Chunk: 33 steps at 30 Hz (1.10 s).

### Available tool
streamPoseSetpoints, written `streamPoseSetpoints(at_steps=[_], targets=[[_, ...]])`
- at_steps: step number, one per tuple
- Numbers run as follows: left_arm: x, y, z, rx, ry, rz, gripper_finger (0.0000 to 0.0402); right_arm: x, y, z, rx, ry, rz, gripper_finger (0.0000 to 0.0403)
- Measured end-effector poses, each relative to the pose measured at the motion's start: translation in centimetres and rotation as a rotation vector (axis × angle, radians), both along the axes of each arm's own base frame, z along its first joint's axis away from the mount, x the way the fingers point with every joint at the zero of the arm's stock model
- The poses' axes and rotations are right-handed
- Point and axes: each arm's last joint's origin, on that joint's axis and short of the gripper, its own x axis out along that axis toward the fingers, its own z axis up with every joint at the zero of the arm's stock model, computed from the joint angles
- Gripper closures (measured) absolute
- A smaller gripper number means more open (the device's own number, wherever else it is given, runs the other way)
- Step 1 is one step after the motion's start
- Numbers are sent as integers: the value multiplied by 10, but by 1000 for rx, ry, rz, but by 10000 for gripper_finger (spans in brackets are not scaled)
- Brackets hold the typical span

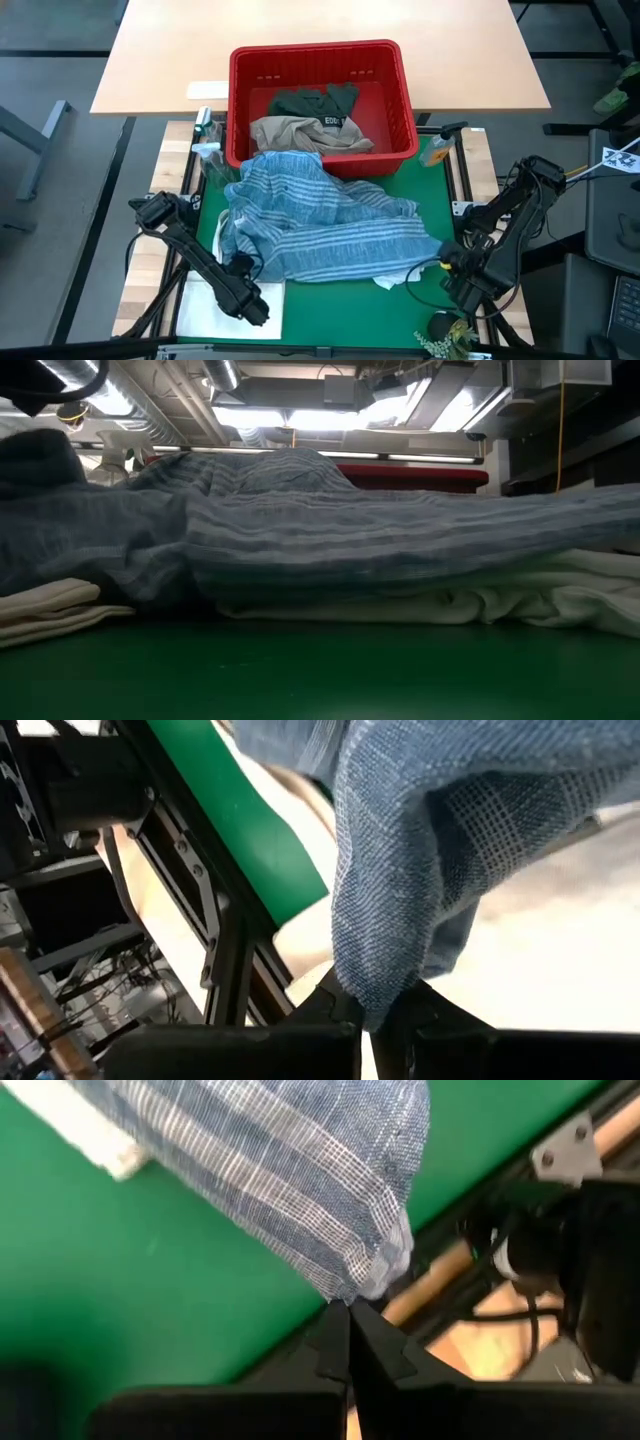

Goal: Fold Laundry from Bin
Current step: Fold the blue checkered polo shirt

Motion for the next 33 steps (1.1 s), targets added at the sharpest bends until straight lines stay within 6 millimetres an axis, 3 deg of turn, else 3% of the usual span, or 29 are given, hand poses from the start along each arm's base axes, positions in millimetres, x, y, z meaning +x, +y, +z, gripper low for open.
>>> streamPoseSetpoints(at_steps=[7, 17, 25, 33], targets=[[-10, -11, 0, -37, 35, -11, 401, -2, 3, 0, 87, 111, 33, 403], [-16, -17, 0, -57, 44, -26, 394, 0, 14, -1, 235, 139, 27, 401], [-14, -17, -1, -33, -6, -54, 362, 2, 15, -2, 248, 120, 31, 393], [-14, -18, -1, -17, -12, -9, 292, 2, 15, -2, 249, 114, 67, 368]])
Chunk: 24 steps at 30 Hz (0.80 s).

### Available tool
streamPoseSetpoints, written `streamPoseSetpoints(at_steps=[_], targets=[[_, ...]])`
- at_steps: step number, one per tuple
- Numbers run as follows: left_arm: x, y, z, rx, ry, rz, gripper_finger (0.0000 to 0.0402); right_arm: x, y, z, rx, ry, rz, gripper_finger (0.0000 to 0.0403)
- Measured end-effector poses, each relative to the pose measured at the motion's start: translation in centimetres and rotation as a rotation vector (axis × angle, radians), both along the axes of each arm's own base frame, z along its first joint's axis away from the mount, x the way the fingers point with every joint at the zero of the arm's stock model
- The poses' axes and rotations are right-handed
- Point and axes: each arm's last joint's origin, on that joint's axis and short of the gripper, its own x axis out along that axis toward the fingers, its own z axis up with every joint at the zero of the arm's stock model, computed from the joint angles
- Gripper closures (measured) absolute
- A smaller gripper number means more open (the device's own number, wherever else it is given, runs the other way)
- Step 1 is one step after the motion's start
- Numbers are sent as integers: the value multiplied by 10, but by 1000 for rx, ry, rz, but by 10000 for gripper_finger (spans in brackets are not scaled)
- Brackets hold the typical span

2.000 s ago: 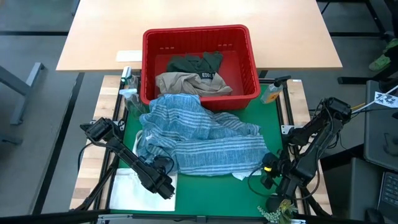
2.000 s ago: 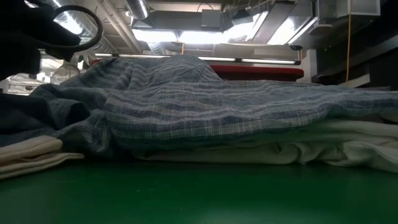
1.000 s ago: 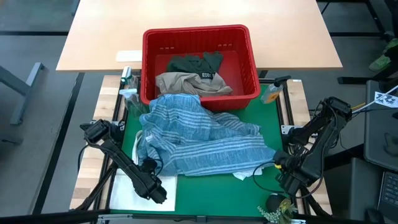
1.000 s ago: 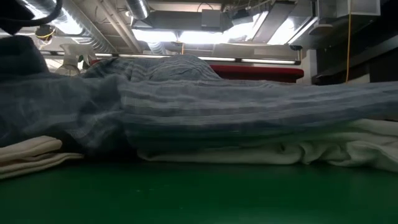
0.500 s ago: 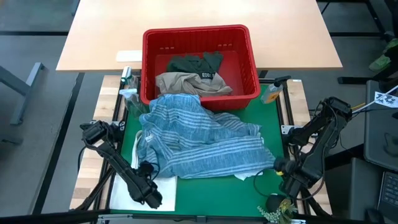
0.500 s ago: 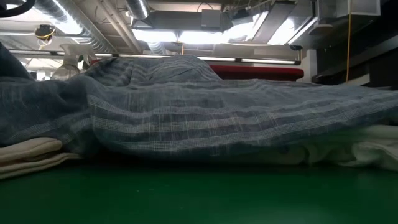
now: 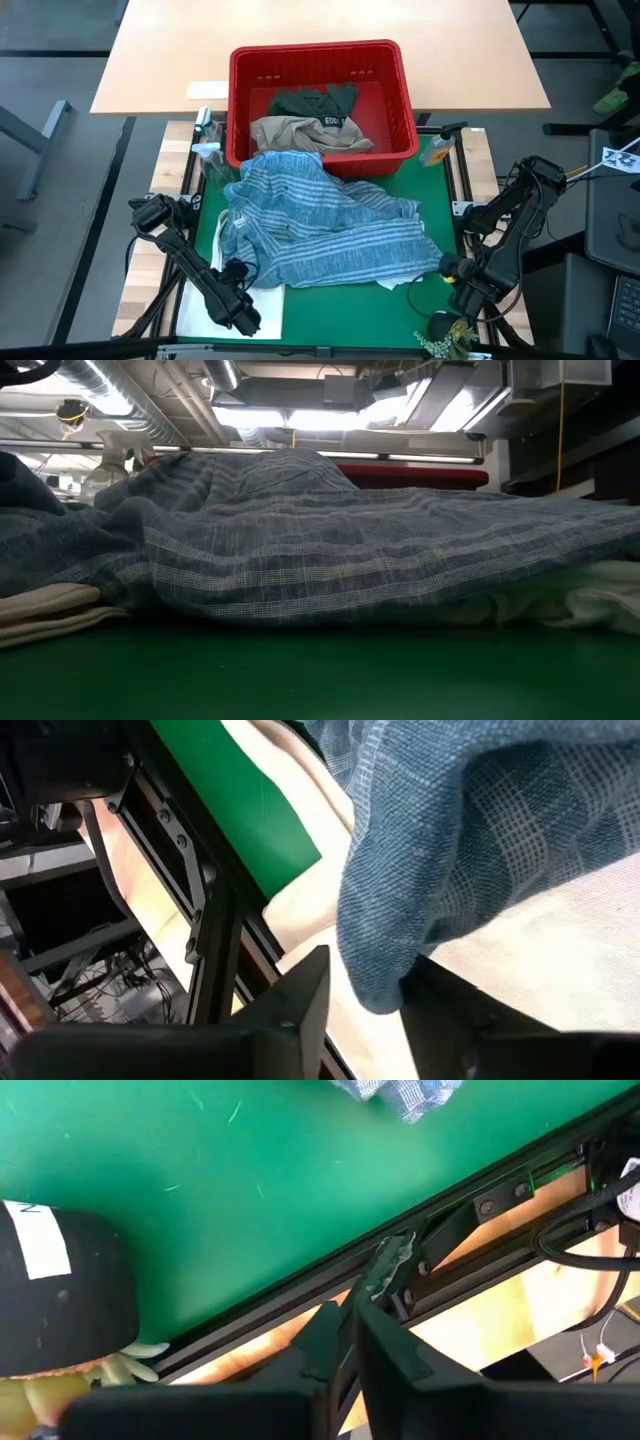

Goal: Fold Laundry from Bin
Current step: Fold the blue checkered polo shirt

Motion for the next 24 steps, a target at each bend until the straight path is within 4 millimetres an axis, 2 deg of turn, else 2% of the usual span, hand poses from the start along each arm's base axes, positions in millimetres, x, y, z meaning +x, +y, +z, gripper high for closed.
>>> streamPoseSetpoints(at_steps=[6, 12, 17, 24], targets=[[1, -2, -1, -20, -20, 2, 250, 1, 0, 0, -15, -36, 21, 310], [-1, -15, 2, -69, -75, -64, 241, 1, -2, 0, -25, -52, 73, 257], [-4, -30, 17, -94, -152, -124, 248, 9, -5, 8, 9, -92, 172, 252], [-4, -44, 35, -18, -361, -175, 247, 41, -19, 32, -133, -365, 380, 255]])
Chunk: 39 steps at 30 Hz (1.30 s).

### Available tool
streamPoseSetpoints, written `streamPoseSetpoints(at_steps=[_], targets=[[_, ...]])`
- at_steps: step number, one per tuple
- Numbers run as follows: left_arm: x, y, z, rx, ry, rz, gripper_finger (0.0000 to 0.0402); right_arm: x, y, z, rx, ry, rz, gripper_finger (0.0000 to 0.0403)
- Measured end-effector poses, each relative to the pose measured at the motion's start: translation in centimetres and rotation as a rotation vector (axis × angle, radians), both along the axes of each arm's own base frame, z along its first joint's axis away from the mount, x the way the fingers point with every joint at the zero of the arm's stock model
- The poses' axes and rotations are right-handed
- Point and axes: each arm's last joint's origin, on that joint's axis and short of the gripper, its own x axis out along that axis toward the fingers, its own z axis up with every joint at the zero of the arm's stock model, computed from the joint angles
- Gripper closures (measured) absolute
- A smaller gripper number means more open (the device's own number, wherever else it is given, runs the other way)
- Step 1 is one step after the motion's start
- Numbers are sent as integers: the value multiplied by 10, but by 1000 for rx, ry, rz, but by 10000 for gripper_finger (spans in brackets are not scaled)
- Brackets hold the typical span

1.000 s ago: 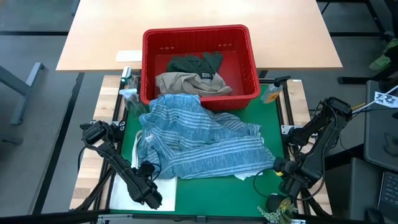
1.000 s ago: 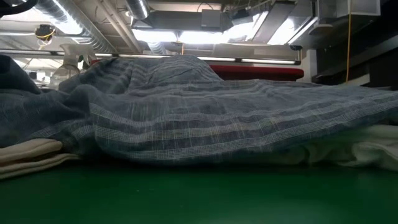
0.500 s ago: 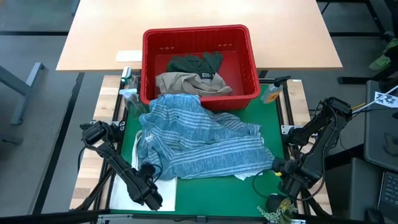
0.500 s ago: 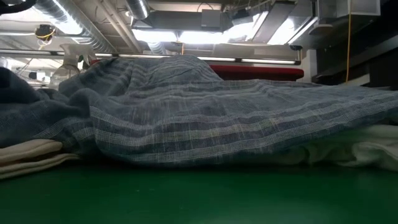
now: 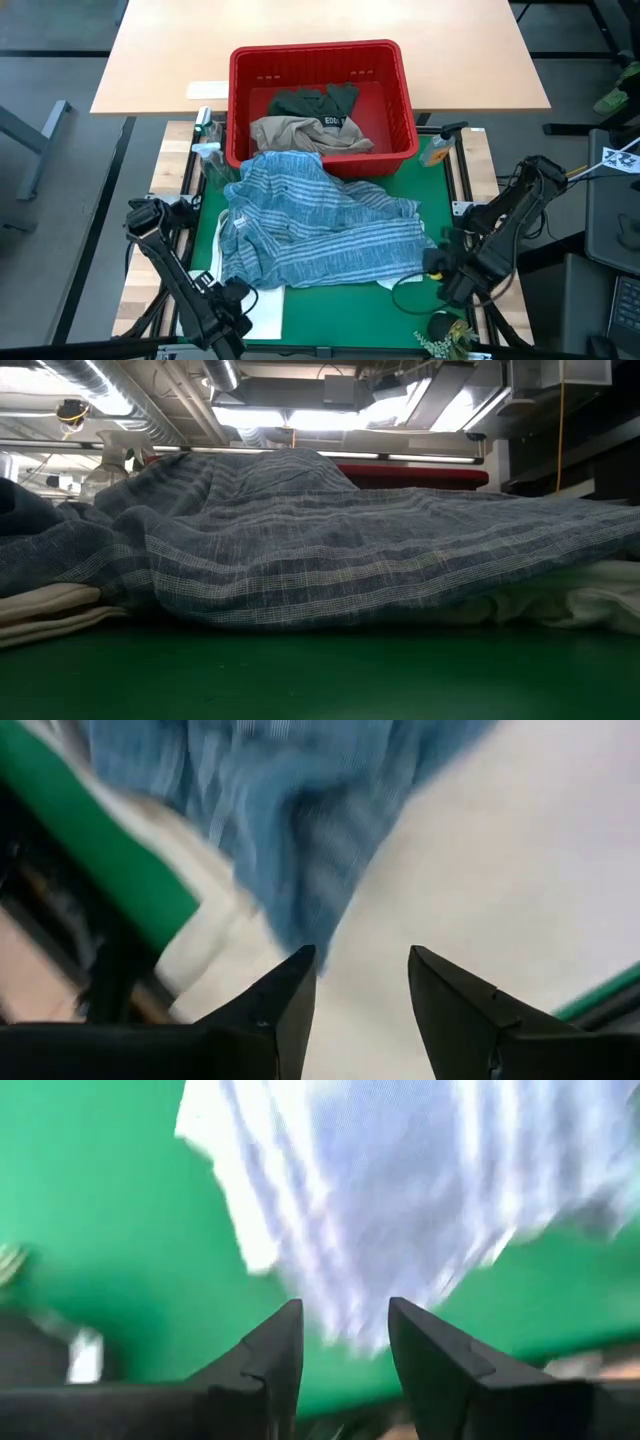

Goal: Fold Laundry from Bin
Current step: Fold the blue checkered polo shirt

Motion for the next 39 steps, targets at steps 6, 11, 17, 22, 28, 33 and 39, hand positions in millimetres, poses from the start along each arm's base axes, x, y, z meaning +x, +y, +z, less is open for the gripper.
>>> streamPoseSetpoints(at_steps=[6, 11, 17, 22, 28, 33, 39], targets=[[11, 0, 2, 96, -245, -12, 247, 37, -26, 2, -96, -121, 61, 255], [21, 2, 3, 132, -369, -13, 247, 65, -53, 3, -133, -162, 97, 255], [28, 6, 3, 133, -391, 7, 247, 85, -79, 5, -120, -175, 175, 255], [29, 7, 3, 137, -398, 8, 246, 94, -94, 5, -113, -187, 152, 255], [29, 7, 3, 136, -401, 8, 246, 101, -99, -2, -29, -137, 194, 255], [29, 6, 3, 135, -402, 8, 247, 109, -96, -14, -69, -126, 221, 255], [29, 6, 3, 133, -403, 8, 246, 115, -96, -24, -137, -90, 230, 256]])
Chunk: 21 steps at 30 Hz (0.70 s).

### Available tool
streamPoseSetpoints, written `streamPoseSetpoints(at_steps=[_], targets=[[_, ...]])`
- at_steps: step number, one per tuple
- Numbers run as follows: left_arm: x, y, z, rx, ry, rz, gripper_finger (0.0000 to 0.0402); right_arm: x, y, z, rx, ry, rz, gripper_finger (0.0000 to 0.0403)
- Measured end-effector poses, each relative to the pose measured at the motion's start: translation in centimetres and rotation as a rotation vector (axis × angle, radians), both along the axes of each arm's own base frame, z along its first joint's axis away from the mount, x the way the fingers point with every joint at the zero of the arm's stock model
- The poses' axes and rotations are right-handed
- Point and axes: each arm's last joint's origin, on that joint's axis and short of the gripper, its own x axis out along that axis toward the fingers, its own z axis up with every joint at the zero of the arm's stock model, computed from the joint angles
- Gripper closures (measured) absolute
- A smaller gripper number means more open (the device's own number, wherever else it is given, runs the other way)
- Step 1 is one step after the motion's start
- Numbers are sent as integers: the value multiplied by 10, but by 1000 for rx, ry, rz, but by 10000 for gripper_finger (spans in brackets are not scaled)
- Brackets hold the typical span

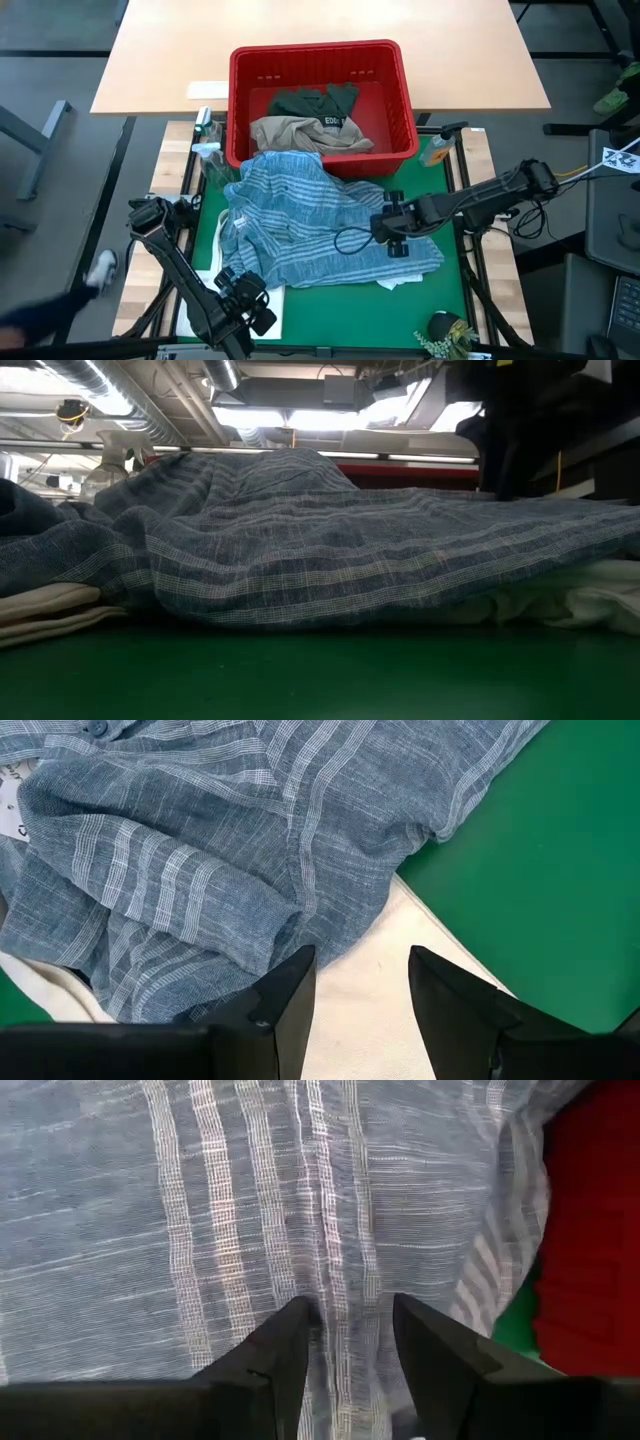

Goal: Fold Laundry from Bin
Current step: Fold the blue checkered polo shirt

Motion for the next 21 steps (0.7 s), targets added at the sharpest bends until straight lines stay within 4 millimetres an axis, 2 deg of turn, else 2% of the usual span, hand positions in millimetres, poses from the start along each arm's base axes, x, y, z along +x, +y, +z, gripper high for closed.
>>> streamPoseSetpoints(at_steps=[5, 12, 15, 21], targets=[[0, 0, 0, -1, -1, 0, 246, 1, 1, -1, 13, 7, 4, 279], [0, 0, 0, -2, -3, 0, 247, -1, 0, -2, 16, 28, 4, 390], [0, 0, 0, -2, -3, 0, 247, -6, -1, 1, 11, 63, -20, 387], [1, 0, 0, -1, -4, 3, 247, -19, -5, 21, -11, 151, -137, 397]])
